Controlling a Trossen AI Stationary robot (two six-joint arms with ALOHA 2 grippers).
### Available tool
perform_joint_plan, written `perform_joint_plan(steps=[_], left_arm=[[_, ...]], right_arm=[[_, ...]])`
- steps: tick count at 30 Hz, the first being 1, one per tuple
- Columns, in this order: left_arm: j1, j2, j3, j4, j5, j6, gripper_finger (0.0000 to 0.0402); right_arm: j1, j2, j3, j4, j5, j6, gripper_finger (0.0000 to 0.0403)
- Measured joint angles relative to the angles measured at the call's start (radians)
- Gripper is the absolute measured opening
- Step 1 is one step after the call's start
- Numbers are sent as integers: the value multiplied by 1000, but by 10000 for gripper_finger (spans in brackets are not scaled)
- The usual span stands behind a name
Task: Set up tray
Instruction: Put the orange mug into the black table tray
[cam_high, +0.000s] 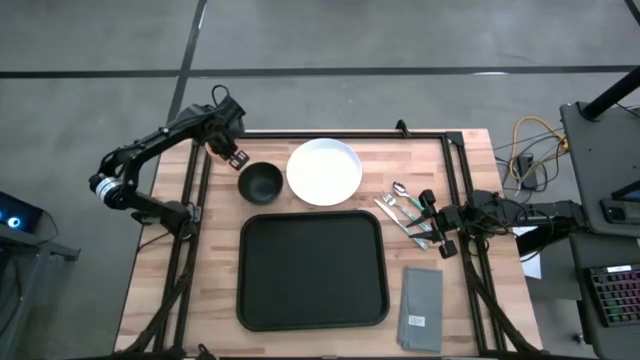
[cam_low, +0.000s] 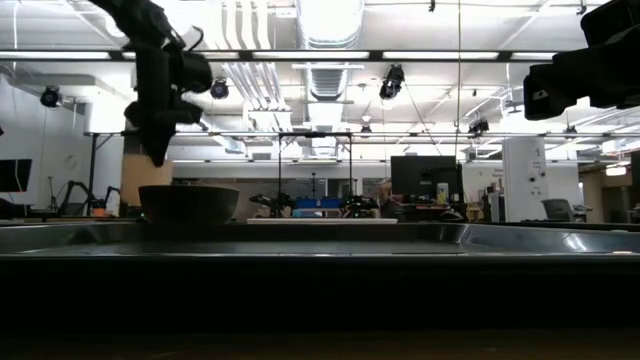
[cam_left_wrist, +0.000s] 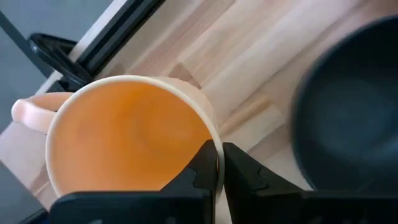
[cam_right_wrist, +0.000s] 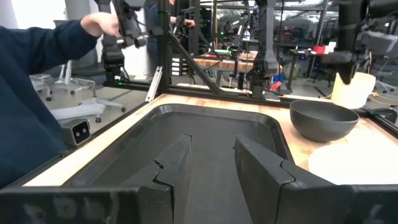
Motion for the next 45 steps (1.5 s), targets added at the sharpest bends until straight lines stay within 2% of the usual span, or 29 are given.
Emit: perform_joint_plan(steps=[6,13,21,27,36,45], left_arm=[[-147,-4,117,-79,0,-52,0],[-385,-4,204,-111,1,-139,0],[-681,-2,195,-118,1,-285,0],[-859,-2,182,-118,0,-428,0],[-1032,31,159,-117,-15,-644,0],[-1142,205,160,-138,-30,-800,0]], right_arm=[[0,0,0,0,0,0,112],[0,0,0,0,0,0,112],[0,0,0,0,0,0,112],[0,0,0,0,0,0,112],[0,0,0,0,0,0,112],[0,0,0,0,0,0,112]])
